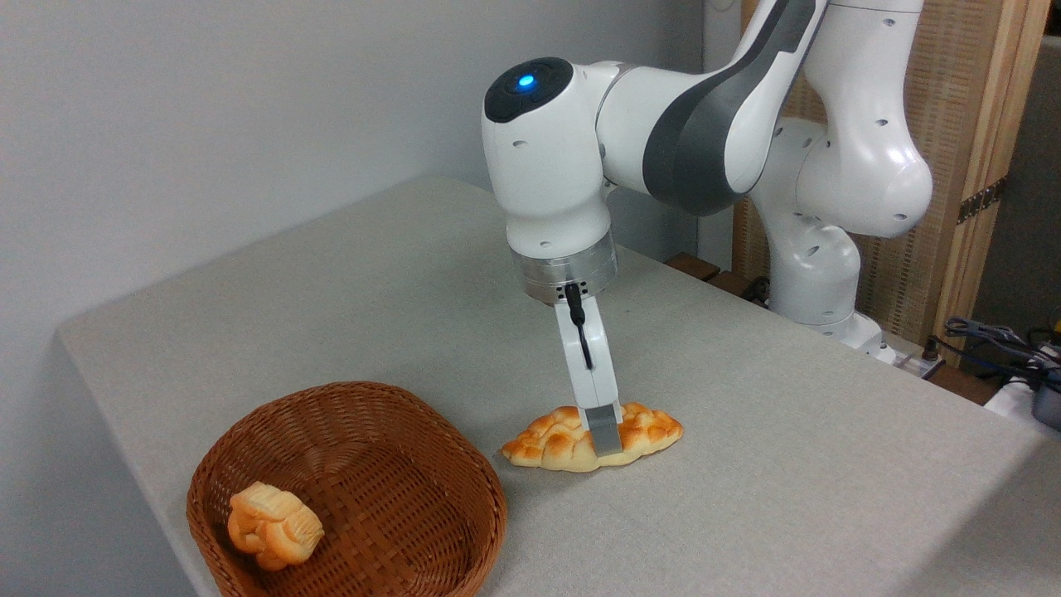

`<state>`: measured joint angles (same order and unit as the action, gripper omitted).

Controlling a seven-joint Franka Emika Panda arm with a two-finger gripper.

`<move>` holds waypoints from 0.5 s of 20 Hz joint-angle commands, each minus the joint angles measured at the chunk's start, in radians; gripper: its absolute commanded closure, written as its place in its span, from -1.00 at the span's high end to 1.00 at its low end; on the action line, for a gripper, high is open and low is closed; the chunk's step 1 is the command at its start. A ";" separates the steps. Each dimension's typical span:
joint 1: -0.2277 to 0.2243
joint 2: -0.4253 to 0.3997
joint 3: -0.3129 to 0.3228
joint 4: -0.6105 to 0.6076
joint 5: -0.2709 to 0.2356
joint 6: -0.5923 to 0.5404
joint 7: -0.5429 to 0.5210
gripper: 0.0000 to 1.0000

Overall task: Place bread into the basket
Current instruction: 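Close the gripper on the middle of the braided loaf, then lift the braided loaf and carry it over the wicker basket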

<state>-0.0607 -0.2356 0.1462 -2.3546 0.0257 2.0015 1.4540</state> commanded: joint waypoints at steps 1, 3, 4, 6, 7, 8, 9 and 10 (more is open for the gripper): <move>-0.004 -0.016 0.001 0.011 0.003 -0.030 0.023 -0.31; -0.004 -0.011 0.000 0.073 0.006 -0.126 0.023 -0.40; -0.004 -0.007 0.001 0.105 0.007 -0.168 0.023 -0.40; -0.004 -0.001 0.004 0.159 0.003 -0.214 0.022 -0.40; -0.004 0.001 0.007 0.182 -0.004 -0.230 0.020 -0.40; -0.004 0.001 0.007 0.210 -0.012 -0.236 0.013 -0.39; -0.004 0.010 0.007 0.242 -0.036 -0.236 0.005 -0.33; -0.004 0.040 0.009 0.297 -0.079 -0.239 -0.021 -0.25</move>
<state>-0.0606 -0.2390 0.1453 -2.1774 0.0184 1.8011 1.4540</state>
